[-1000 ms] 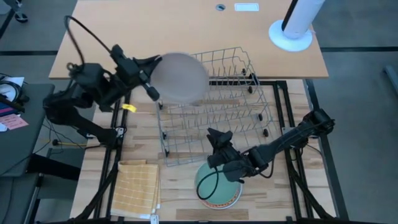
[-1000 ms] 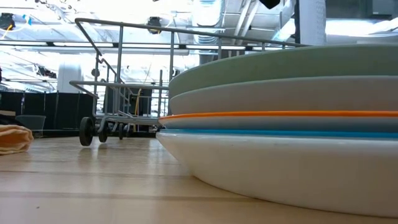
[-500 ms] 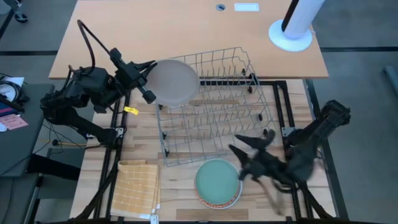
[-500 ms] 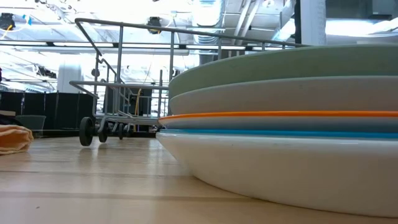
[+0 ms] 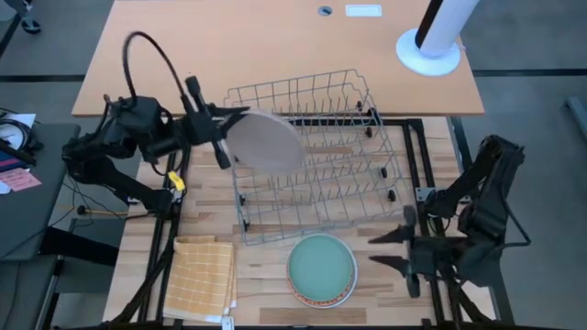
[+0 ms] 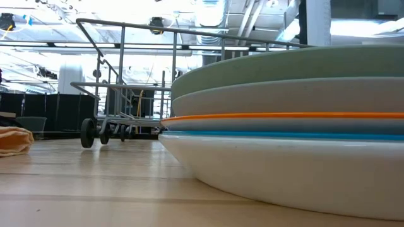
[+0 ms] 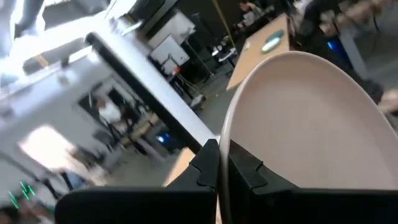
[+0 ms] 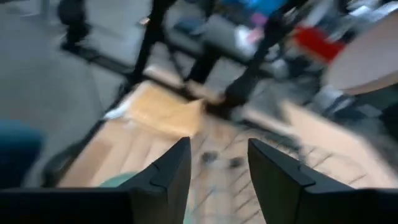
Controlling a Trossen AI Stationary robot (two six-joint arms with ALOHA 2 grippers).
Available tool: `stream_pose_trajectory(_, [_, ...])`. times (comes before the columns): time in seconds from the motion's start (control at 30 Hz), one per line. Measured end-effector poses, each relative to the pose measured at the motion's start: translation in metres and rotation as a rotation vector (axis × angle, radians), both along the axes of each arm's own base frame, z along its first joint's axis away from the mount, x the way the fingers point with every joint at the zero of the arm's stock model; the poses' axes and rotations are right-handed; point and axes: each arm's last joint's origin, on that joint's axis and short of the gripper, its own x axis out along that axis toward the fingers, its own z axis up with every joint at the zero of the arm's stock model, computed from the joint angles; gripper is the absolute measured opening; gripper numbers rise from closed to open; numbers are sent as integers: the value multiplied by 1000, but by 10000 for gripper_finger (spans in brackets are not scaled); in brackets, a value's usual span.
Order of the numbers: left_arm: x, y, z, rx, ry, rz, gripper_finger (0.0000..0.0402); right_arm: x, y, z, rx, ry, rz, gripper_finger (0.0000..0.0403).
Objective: Sort dishes
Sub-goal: Put the light brown plate in the dish rack
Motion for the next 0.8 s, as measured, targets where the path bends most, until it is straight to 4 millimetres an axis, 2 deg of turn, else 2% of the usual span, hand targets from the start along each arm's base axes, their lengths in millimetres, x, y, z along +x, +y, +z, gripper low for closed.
stream_pose_trajectory(0.17, [14, -3, -3, 163, 82, -51, 0, 0, -10, -8, 21, 75, -28, 155])
stream_pose_trajectory(0.37, [24, -9, -8, 401, 173, -235, 0, 0, -20, -11, 41, 114, -84, 152])
stream_pose_trajectory(0.47, [27, -14, -6, 489, 142, -382, 0, -1, -23, -13, 41, 132, -101, 152])
stream_pose_trajectory(0.8, [20, -25, -1, 542, -78, -1054, 0, -1, -23, -14, 35, 139, -104, 152])
